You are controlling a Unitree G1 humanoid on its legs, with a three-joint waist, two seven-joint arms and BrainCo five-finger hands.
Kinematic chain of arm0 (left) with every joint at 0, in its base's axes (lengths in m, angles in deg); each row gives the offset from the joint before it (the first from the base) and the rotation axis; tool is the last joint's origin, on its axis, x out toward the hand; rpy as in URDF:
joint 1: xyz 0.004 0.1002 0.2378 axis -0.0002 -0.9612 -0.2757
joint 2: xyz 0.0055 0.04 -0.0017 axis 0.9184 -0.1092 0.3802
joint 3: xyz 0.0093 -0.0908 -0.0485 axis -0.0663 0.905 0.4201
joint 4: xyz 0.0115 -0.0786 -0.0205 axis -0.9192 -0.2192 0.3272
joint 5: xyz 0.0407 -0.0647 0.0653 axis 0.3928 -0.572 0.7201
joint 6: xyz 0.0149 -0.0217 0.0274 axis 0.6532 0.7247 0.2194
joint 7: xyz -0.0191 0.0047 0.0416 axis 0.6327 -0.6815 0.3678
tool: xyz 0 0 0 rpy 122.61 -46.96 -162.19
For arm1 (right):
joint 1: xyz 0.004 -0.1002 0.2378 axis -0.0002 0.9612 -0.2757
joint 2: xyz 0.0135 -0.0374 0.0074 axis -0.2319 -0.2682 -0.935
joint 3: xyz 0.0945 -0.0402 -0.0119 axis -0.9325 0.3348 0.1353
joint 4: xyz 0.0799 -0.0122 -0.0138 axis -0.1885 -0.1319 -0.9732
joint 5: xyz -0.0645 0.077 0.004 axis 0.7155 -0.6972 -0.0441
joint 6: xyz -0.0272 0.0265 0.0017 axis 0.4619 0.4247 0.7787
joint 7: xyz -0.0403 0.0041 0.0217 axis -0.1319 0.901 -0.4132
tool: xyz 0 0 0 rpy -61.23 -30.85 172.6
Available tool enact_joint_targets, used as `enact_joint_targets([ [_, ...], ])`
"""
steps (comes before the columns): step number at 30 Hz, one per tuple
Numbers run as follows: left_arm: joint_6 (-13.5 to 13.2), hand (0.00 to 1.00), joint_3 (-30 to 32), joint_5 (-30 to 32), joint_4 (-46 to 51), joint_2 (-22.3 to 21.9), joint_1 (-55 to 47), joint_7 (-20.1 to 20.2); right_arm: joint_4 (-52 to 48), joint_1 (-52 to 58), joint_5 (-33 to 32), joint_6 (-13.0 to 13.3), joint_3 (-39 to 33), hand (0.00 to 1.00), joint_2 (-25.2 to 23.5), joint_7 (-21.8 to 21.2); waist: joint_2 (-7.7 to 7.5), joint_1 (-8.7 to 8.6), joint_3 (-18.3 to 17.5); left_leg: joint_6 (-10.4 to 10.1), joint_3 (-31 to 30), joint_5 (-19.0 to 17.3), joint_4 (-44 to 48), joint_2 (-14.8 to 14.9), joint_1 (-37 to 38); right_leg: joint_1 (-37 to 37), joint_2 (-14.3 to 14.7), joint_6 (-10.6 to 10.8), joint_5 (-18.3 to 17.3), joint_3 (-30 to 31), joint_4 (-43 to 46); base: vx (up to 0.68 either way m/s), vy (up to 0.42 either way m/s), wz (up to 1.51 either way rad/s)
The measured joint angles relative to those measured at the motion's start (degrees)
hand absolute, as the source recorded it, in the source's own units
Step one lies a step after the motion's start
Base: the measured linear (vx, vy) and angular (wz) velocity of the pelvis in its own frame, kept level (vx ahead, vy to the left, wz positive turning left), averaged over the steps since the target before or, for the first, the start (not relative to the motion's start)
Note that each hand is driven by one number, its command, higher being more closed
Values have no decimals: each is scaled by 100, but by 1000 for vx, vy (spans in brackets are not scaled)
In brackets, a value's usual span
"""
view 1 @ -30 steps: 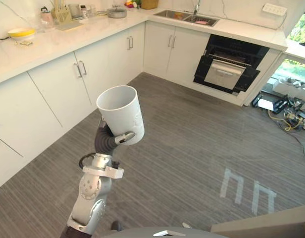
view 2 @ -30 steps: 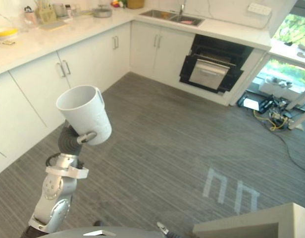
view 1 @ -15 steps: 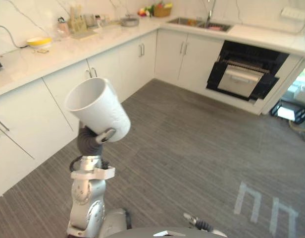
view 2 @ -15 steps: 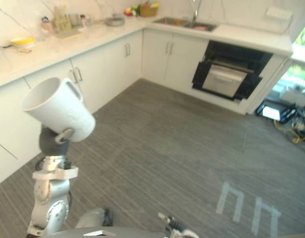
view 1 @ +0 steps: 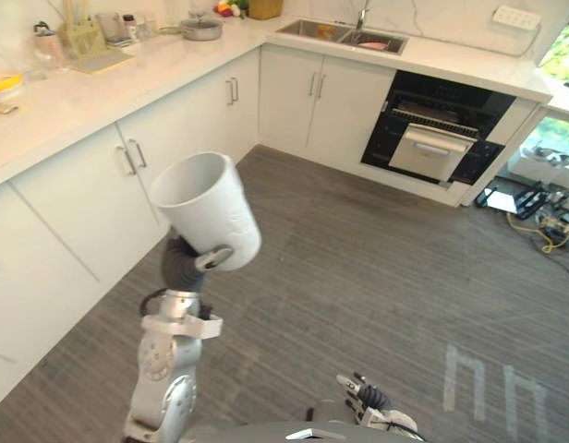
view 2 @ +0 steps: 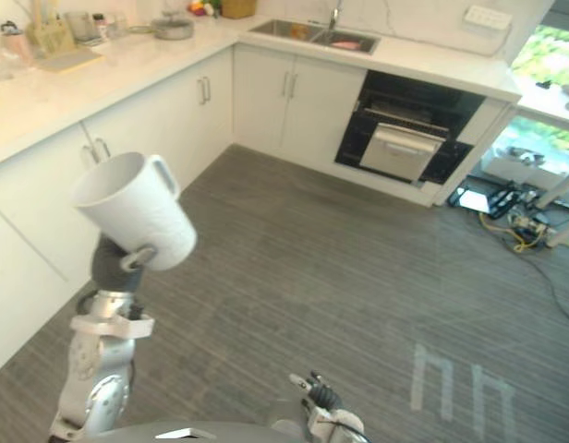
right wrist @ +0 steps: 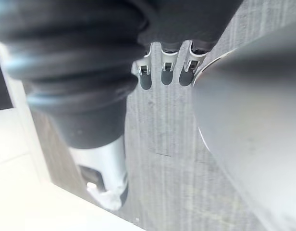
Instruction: Walk over to the sink, pick up the cup, carry it to the dishwasher, place the cup inside the dishwasher, then close the dishwasher door
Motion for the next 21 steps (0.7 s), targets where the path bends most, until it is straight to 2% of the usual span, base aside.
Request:
enact_joint_targets([
  [1,45,100,-202,0,-133,-9,204,4,-229,87,-140,2,-146,0,-77,11,37,-62,17,-37,-136,-54,-123,41,176,-342,110,-45,-6,-218,-660,535,59,62],
  [2,101,100,-410,-3,-252,-23,362,22,-446,218,-228,-5,-303,0,-152,32,137,-134,63,-44,-268,-161,-127,145,387,-503,263,-125,215,-272,-1711,495,38,68],
  [3,139,100,-492,-7,-265,-29,392,35,-506,277,-318,-3,-342,0,-177,66,201,-162,84,-43,-365,-271,-60,202,473,-527,350,-131,429,-238,-2311,552,14,76],
  [4,159,100,-630,-15,-250,-30,396,84,-607,412,-414,13,-389,0,-219,85,302,-171,109,-108,-499,-577,160,311,619,-560,482,-68,899,-42,-3357,582,-25,72],
  [5,160,100,-713,-15,-225,-34,377,148,-613,500,-470,35,-455,0,-253,77,330,-168,124,-194,-574,-911,414,374,777,-584,528,48,1221,199,-3938,599,-46,67],
  [6,160,100,-775,-14,-222,-36,363,152,-614,532,-534,23,-457,0,-247,64,329,-158,127,-242,-574,-1083,536,402,888,-601,519,70,1336,329,-4045,638,-85,61],
  [7,157,100,-831,-12,-212,-42,317,168,-636,577,-572,-20,-448,0,-232,45,319,-149,122,-331,-583,-1434,785,468,1147,-595,516,-5,1382,575,-3957,702,-130,53],
  [8,147,100,-840,-8,-220,-93,253,234,-654,584,-640,-82,-443,0,-202,29,318,-158,103,-399,-578,-1722,1177,564,1325,-606,543,-55,1817,721,-3547,723,-147,51],
  [9,147,100,-848,-4,-215,-141,192,256,-661,571,-676,-108,-420,0,-164,26,323,-202,62,-449,-575,-1759,1483,641,1301,-643,542,-60,1980,677,-3217,742,-202,52],
  [10,147,100,-881,-4,-196,-191,147,264,-752,596,-865,-188,-354,0,-80,13,455,-252,38,-562,-575,-1687,2153,803,1167,-651,516,-107,2024,449,-2755,732,-232,36],
  [11,150,100,-900,-4,-198,-227,147,266,-804,595,-900,-214,-354,0,-39,9,542,-261,40,-584,-577,-1652,2331,881,1114,-647,549,-151,1900,386,-2638,858,-256,43],
  [12,152,100,-1026,-2,-183,-384,173,262,-1120,603,-915,-440,-297,0,113,84,853,-294,59,-869,-562,-997,3603,1205,622,-479,714,-242,1362,107,-2339,814,-236,25],
  [13,148,100,-1026,6,-183,-505,174,256,-1448,664,-901,-651,-225,0,181,192,898,-287,223,-1161,-462,376,4623,1387,171,-158,841,-291,1002,95,-2253,644,-174,14],
  [14,148,100,-1026,24,-185,-546,107,247,-1587,715,-888,-754,-155,0,210,250,909,-239,239,-1297,-361,1448,4981,1464,-60,34,894,-332,870,156,-2298,654,-162,-11],
  [15,164,100,-1027,116,-196,-589,28,219,-1767,765,-832,-874,-35,0,246,346,915,-176,260,-1326,-395,2289,5940,1533,-685,469,957,-398,674,206,-2497,526,-106,-18],
  [16,170,100,-1029,187,-192,-619,27,189,-1770,761,-759,-928,-8,0,230,421,895,-125,276,-1243,-381,1869,6714,1552,-1298,765,996,-436,563,210,-2669,671,-129,-22],
  [17,173,100,-1019,234,-190,-611,26,173,-1753,721,-717,-952,55,0,232,467,846,-8,308,-1152,-270,1501,7055,1571,-1786,1083,1035,-457,494,289,-2872,518,-99,-38],
  [18,172,100,-984,227,-187,-599,-13,186,-1749,718,-729,-950,190,0,262,486,789,136,322,-991,-75,1131,6982,1647,-2176,1387,1070,-433,469,401,-3109,787,-119,-75],
  [19,171,100,-832,226,-193,-599,-94,246,-1702,726,-749,-950,326,0,256,481,692,259,310,-917,166,664,6352,1789,-2536,1753,1127,-470,445,605,-3402,649,-62,-106],
  [20,161,100,-656,225,-222,-581,-119,284,-1517,622,-743,-723,374,0,251,446,641,360,306,-934,244,390,5287,1904,-2749,2016,1194,-477,411,829,-3608,770,-6,-108],
  [21,130,100,-550,224,-234,-580,-155,305,-1305,516,-731,-520,325,0,254,356,617,391,296,-960,241,329,4581,1928,-2780,2103,1223,-483,374,979,-3658,515,67,-127],
])
